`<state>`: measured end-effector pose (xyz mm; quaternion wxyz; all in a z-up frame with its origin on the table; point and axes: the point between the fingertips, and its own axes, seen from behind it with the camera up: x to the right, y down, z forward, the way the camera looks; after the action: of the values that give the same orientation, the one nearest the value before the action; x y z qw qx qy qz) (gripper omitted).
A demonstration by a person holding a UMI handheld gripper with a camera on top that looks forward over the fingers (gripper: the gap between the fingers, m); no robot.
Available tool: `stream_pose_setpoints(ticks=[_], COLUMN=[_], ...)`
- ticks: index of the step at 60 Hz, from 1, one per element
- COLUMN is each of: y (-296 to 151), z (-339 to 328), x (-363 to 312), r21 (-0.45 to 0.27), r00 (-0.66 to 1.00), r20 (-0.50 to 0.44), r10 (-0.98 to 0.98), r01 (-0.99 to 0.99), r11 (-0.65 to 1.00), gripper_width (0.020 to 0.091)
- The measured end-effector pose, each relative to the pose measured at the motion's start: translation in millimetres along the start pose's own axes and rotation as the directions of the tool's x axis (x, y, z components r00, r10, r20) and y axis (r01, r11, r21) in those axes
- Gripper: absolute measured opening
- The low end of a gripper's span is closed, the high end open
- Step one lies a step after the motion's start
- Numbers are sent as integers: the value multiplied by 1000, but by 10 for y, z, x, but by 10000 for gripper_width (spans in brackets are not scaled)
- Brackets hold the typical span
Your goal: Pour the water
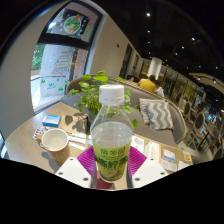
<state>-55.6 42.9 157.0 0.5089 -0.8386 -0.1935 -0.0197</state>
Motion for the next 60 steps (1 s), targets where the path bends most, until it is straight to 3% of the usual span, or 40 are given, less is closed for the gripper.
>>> stream_pose_setpoints(ticks=[20, 23, 31, 36, 39, 43, 46, 49, 60], y=[895, 879, 894, 968, 1084, 1168, 1158, 1110, 803], z=[424, 421, 356, 336, 315, 224, 101, -56, -862], x=[-264, -241, -241, -249, -271, -287, -264, -245, -331], r21=[-82, -33, -5, -49, -113, -167, -180, -182, -191], r00=[971, 971, 966, 961, 958, 959, 961, 967, 974], r20=[57, 50, 32, 23, 11, -6, -31, -56, -107], r10=[233, 234, 255, 277, 285, 285, 275, 250, 201], r01=[-228, -233, -255, -275, -282, -282, -276, -256, -218], r11=[970, 972, 967, 960, 953, 945, 944, 949, 957], gripper_width=[422, 434, 496, 542, 651, 870, 833, 869, 859])
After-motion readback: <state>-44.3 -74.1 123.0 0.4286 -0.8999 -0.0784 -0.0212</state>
